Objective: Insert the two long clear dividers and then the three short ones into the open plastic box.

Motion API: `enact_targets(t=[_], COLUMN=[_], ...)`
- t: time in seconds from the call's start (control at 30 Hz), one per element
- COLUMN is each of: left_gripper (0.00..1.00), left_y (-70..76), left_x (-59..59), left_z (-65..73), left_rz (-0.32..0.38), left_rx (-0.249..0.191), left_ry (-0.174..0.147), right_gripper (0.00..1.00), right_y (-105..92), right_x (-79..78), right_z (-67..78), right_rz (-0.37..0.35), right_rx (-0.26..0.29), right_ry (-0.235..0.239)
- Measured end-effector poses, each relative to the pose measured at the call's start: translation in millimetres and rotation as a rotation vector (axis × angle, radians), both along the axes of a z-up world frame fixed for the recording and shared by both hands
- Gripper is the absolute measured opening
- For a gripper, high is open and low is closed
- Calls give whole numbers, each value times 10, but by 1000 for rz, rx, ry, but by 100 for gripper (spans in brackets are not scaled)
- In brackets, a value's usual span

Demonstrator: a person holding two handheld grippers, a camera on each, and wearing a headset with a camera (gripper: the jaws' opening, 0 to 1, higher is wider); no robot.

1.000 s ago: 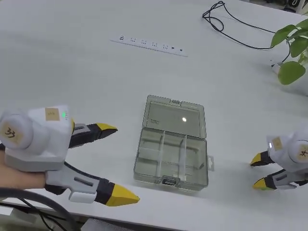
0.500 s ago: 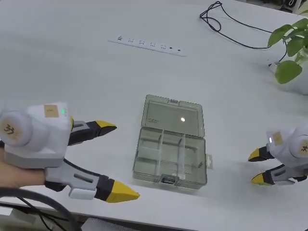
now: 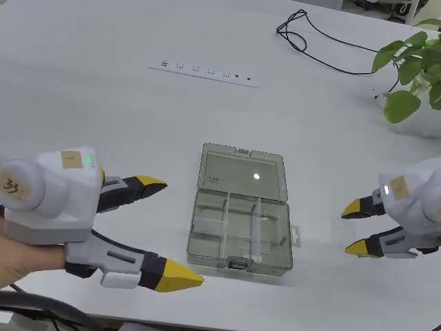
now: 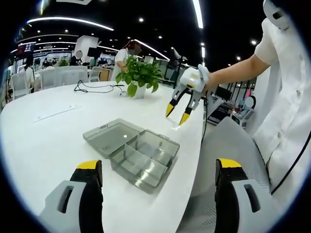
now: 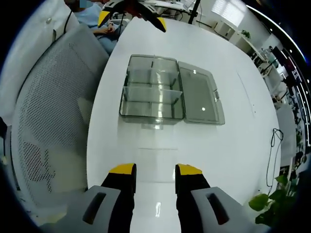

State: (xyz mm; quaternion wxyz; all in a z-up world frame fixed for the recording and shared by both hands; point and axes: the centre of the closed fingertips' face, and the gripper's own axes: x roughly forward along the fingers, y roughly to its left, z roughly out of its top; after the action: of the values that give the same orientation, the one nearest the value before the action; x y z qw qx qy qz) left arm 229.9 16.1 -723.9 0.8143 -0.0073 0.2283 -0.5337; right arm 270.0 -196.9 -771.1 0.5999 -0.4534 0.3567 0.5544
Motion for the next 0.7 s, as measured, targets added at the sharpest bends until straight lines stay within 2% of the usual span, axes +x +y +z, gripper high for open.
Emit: enact_targets(t=[0.17,0.3,0.53,0.63,0.7], left_gripper=[97,93,87,84,83], left_y=[-69,-132,-309,-389,-447], left_x=[36,58,94,102,111], left_z=[78,135,290,341,382], left_rz=[7,20,43,58,62], left_rx=[-20,-33,-95,-127,-150], left_ry=[6,28,89,134,146], right_gripper=[32,32,32,32,32], right_y=[207,364,617,711,767], right_x=[-60,-106,-191,-220,-240], right_z=[210,352,554,619,653], right_rz=[13,15,27,26,30], right_rx=[35,52,80,94,98], right_ry=[-22,-45,-81,-88,-96])
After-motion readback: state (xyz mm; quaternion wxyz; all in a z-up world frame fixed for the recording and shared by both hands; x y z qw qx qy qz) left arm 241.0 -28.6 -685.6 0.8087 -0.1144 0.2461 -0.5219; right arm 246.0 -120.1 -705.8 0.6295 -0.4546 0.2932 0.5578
